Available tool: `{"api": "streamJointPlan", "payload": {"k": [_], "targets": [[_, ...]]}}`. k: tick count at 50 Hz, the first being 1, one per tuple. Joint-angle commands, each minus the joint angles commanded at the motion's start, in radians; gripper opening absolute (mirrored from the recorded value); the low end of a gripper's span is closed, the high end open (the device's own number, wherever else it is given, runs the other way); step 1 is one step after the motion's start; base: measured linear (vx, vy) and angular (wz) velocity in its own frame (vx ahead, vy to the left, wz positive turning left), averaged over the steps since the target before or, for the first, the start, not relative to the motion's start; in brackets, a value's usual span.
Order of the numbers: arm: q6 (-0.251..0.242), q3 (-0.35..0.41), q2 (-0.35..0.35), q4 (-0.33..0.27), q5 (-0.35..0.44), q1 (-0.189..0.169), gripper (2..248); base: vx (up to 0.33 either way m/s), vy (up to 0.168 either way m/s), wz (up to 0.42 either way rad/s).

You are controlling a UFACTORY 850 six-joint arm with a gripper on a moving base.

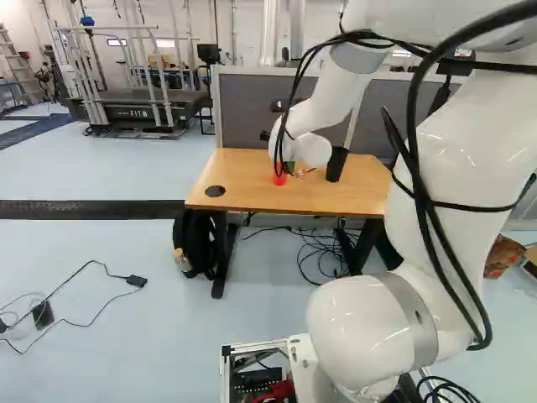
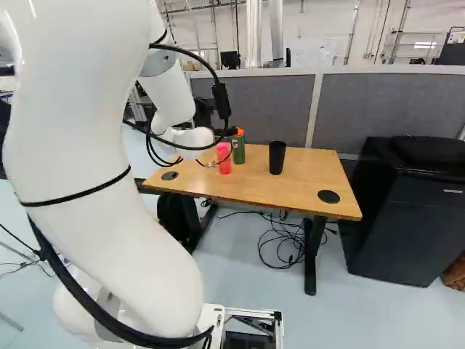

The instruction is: Pick up the green bottle from the table

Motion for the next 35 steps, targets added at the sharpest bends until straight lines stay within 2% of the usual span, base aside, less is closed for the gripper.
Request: {"api": "streamJointPlan", "payload": {"k": [35], "targets": [[0.0,-0.189,-0.096,0.068,-0.259,-0.048,247,0.0,0.0,0.0]]}}
